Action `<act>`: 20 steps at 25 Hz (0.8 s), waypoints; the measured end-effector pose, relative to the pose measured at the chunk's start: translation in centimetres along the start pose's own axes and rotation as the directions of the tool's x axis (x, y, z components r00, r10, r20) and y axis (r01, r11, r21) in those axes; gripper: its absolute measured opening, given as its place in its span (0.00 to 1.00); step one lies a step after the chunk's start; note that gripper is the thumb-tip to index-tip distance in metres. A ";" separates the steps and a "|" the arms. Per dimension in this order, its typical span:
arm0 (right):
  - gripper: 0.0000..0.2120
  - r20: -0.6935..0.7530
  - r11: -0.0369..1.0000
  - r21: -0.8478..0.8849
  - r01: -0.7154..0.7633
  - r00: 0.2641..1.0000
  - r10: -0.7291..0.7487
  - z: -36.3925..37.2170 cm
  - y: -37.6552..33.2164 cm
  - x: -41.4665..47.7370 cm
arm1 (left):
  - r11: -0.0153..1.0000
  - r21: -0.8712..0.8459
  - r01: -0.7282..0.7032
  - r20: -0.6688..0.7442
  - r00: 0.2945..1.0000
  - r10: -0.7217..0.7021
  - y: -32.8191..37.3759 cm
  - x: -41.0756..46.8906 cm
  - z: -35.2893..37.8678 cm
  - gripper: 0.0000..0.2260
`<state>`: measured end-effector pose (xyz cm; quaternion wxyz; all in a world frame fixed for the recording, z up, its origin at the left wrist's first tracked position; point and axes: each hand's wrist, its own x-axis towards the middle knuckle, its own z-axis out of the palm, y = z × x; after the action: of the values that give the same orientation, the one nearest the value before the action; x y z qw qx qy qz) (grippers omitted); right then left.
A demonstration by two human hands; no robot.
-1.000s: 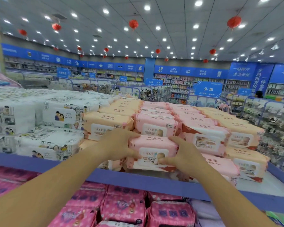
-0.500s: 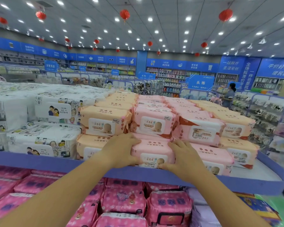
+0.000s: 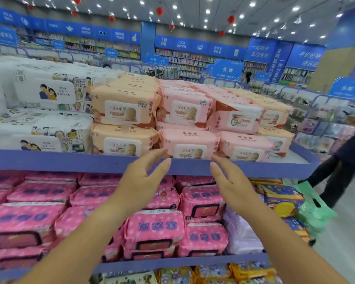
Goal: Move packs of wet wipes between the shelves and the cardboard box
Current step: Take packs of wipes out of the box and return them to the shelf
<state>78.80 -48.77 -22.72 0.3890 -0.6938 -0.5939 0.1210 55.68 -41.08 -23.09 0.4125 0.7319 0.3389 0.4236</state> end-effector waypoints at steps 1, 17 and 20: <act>0.25 0.010 0.999 0.044 -0.030 1.000 0.029 0.4 -0.1 -1.6 | 0.999 -0.004 0.046 0.021 0.999 -0.046 -0.4 -2.0 0.4 0.25; 0.27 0.507 0.941 0.294 -0.170 0.862 -0.003 22.0 -14.4 -29.4 | 0.765 -0.032 0.644 -0.352 0.709 -0.611 -3.9 -42.9 -18.3 0.22; 0.27 0.568 0.940 0.305 -0.151 0.822 -0.052 28.8 -20.8 -33.8 | 0.740 -0.052 0.671 -0.438 0.650 -0.621 -4.7 -50.3 -25.8 0.22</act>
<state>36.55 -68.59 -37.69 0.3039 -0.5646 -0.6345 0.4316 11.04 -73.39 -36.66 0.4087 0.4737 0.6824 0.3779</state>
